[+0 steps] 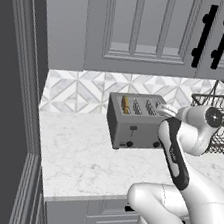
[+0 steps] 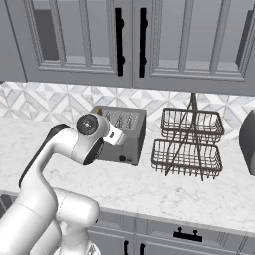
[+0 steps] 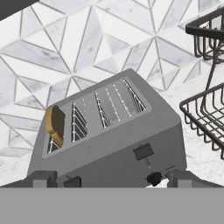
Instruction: Start the toaster. Once the lever pops up, take the bread to the plate on the dining counter.
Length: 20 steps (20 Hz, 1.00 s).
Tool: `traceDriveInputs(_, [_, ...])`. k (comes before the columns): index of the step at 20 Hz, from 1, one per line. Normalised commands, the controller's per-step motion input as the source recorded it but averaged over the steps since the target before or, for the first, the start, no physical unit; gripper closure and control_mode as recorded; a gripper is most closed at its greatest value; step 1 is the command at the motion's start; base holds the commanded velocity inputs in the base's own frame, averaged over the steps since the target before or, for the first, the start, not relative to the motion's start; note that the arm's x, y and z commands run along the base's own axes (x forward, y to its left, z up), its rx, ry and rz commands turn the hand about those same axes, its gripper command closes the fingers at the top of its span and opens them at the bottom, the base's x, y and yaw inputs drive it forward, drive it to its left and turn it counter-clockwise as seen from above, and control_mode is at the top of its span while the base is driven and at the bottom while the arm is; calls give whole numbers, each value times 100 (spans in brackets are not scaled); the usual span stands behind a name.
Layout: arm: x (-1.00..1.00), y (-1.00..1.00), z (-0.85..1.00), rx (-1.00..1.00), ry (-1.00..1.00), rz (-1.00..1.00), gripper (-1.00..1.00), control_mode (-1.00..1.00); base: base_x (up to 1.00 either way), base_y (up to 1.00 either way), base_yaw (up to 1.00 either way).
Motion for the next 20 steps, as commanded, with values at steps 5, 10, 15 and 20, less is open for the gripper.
traceDriveInputs(5, [0, 0, 0, 0, 0, 0, -100, -100, 0, 0, 0])
traceDriveInputs(10, [0, 0, 0, 0, 0, 0, -100, -100, 0, 0, 0])
traceDriveInputs(15, [0, 0, 0, 0, 0, 0, -100, -100, 0, 0, 0])
traceDriveInputs(20, [0, 0, 0, 0, 0, 0, -100, -100, 0, 0, 0])
